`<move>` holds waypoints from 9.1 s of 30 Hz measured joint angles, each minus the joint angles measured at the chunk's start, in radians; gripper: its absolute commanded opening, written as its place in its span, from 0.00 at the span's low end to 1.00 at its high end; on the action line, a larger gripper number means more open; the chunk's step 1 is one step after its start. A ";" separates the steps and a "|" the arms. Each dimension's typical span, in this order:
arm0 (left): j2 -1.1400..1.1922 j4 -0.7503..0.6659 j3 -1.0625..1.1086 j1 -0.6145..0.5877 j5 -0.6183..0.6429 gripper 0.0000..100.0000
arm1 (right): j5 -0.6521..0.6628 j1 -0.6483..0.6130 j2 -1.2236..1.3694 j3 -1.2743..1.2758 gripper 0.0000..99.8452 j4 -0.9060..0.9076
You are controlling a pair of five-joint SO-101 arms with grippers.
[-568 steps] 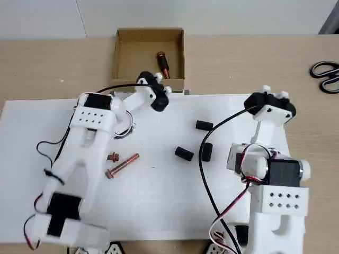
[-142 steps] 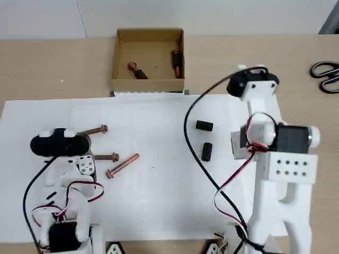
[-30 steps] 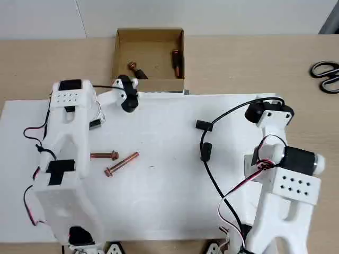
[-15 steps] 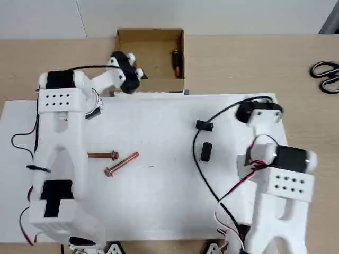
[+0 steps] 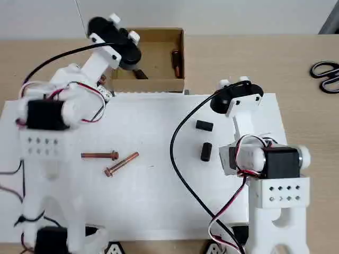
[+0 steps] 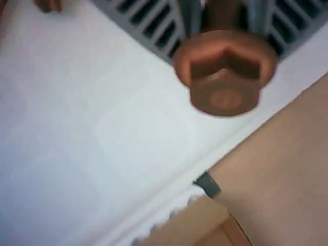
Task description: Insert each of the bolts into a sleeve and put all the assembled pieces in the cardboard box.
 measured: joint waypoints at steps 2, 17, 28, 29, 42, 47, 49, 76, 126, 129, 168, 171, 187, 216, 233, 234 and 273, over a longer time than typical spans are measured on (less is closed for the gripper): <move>-0.051 0.000 0.000 0.000 0.057 0.01 | 0.000 -0.002 -0.046 0.000 0.00 0.002; -0.710 -0.147 0.508 -0.003 0.450 0.01 | -0.006 -0.017 -0.532 0.235 0.00 -0.153; -1.321 -0.431 1.079 0.000 0.832 0.01 | -0.152 -0.224 -0.715 0.545 0.00 -0.400; -1.366 -0.437 1.114 -0.003 0.859 0.01 | -0.158 -0.261 -0.726 0.571 0.00 -0.417; -1.459 -0.443 1.229 0.068 1.203 0.01 | -0.164 -0.606 -0.855 0.875 0.00 -0.615; -1.459 -0.443 1.231 0.184 1.206 0.01 | -0.164 -0.694 -0.878 0.934 0.00 -0.657; -1.459 -0.443 1.231 0.226 1.206 0.01 | -0.153 -0.726 -0.878 0.947 0.00 -0.681; -1.458 -0.450 1.313 0.404 1.175 0.01 | -0.095 -0.816 -0.878 0.967 0.00 -0.778; -1.459 -0.169 1.293 0.571 0.971 0.17 | -0.092 -0.815 -0.878 0.951 0.00 -0.778; -1.459 -0.169 1.293 0.571 0.971 0.17 | -0.092 -0.815 -0.878 0.951 0.00 -0.778; -1.459 -0.419 1.496 0.129 0.713 0.01 | -0.097 -0.365 -0.647 0.982 0.00 -1.033; -1.459 -0.443 1.591 0.123 0.713 0.01 | -0.143 -0.331 -0.457 0.879 0.00 -1.086; -1.458 -0.640 1.844 0.123 0.713 0.01 | -0.232 -0.305 0.684 -0.210 0.00 -1.106; -1.458 -0.643 1.850 0.123 0.773 0.01 | -0.130 -0.267 1.913 -1.634 0.22 -0.852; -1.458 -0.643 1.850 0.123 0.773 0.01 | -0.130 -0.262 1.869 -1.998 0.12 -0.221; -1.458 -0.643 1.850 0.123 0.773 0.01 | -0.130 -0.262 1.843 -1.998 0.12 -0.189; -1.458 -0.643 1.850 0.123 0.773 0.01 | -0.592 -0.264 0.746 -0.470 0.12 0.015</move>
